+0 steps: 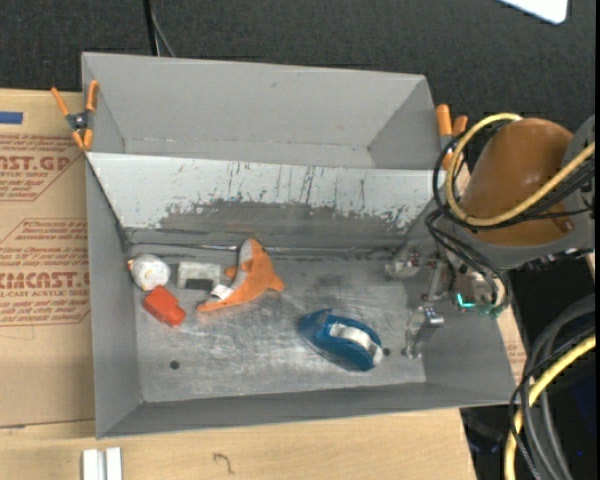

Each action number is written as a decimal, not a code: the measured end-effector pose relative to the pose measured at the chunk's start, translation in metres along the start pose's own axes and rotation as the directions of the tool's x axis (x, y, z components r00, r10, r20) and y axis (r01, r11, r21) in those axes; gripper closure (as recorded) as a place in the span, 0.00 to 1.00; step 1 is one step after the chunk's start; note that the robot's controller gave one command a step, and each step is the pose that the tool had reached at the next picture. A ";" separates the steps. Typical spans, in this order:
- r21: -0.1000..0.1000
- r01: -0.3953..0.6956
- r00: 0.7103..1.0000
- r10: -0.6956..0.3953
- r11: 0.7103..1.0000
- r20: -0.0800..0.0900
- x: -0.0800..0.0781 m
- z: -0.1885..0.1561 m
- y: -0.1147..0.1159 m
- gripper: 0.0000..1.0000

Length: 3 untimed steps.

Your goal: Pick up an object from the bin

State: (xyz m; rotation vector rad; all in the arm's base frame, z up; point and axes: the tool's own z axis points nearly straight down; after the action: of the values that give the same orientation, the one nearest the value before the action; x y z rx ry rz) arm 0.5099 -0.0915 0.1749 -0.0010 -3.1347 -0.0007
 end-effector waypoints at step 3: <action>0.038 0.308 0.950 -0.309 0.951 0.050 -0.018 0.081 0.052 0.00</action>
Offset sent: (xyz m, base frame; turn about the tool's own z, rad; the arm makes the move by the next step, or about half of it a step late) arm -0.0010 0.0638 -0.1023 -0.3137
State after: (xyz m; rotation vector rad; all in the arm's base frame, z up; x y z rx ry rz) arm 0.5276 -0.0391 0.0935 0.4974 -3.1504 0.0448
